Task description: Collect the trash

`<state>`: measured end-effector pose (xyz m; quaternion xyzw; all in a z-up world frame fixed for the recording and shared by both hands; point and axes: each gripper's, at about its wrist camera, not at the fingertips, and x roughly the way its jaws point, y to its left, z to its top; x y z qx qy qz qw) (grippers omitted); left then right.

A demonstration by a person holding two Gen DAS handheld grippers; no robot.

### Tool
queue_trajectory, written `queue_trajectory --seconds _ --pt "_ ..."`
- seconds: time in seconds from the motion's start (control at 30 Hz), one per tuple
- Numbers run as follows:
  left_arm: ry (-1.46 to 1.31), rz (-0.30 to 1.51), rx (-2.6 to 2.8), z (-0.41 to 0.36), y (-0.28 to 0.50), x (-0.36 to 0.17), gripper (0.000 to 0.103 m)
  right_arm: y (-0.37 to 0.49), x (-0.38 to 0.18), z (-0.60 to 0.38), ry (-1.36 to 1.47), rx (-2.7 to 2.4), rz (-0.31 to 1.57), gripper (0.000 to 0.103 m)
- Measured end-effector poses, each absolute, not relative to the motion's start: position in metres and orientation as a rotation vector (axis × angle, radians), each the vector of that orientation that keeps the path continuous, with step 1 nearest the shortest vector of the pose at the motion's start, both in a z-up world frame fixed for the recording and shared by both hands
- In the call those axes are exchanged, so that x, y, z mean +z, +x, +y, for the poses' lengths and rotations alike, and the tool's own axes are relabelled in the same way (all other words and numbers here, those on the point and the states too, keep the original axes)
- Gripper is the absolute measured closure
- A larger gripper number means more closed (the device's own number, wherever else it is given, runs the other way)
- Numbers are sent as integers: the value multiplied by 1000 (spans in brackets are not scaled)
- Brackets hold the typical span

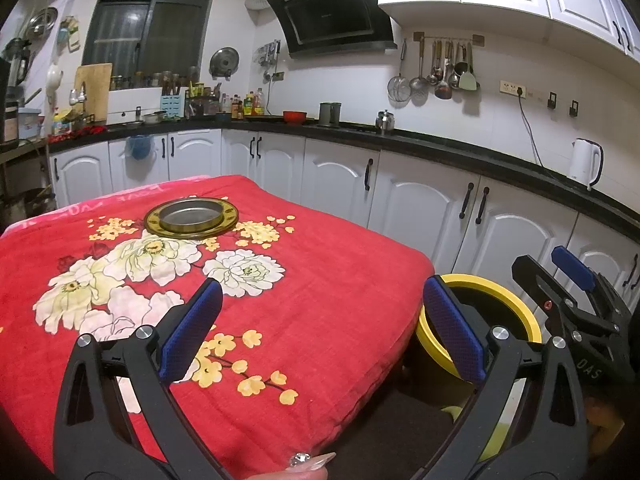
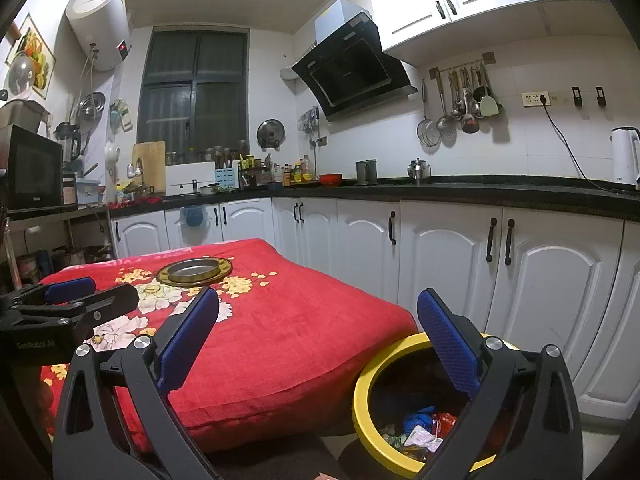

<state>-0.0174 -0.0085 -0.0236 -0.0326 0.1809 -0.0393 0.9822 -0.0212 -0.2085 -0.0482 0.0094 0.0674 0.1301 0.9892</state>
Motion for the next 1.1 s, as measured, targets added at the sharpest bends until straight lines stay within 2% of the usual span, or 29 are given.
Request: queue_trajectory --seconds 1.1 --pt "-59 360 -82 -12 -16 -23 11 -19 -48 -213 24 264 131 6"
